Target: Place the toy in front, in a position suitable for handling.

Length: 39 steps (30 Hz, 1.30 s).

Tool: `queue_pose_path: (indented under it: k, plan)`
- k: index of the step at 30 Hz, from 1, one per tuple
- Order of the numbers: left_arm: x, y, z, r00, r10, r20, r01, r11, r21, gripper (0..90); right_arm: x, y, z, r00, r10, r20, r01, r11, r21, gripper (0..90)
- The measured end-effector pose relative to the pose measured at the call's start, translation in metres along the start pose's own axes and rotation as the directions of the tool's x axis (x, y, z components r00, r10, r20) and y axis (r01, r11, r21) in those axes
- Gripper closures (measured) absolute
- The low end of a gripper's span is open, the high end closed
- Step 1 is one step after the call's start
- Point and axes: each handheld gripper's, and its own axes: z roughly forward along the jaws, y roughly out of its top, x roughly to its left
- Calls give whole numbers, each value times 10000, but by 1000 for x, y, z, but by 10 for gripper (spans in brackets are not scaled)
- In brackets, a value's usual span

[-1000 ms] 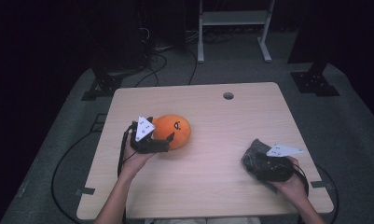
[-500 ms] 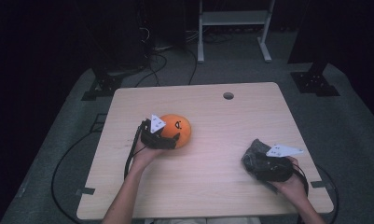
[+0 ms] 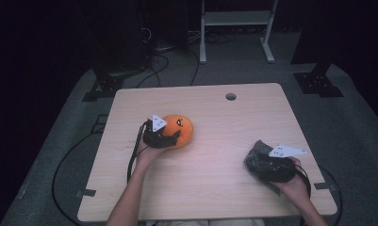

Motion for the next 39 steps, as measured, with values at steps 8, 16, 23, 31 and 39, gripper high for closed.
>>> queue_pose_path:
  k: [8,16,23,31,39]
  plan:
    - [-5,6,-6,9999,18,-162,-20,10000,-67,366,-1,0,0,10000,48,-12,-48,10000,-22,341]
    - [-16,14,-16,9980,534,336,-526,9983,-255,443,-2,-1,1,9998,170,-62,-169,9999,32,345]
    - [-38,24,-33,9934,610,972,-518,9942,-947,444,-5,-1,-5,9995,297,132,-295,9994,-201,343]
    - [-79,27,-49,9774,1069,1824,-857,9890,-1205,433,-16,-4,-13,9956,811,467,-790,9958,-455,343]
    - [-110,24,-54,9634,1333,2324,-1083,9871,-1176,429,-24,-6,-16,9910,1013,872,-970,9939,-516,341]
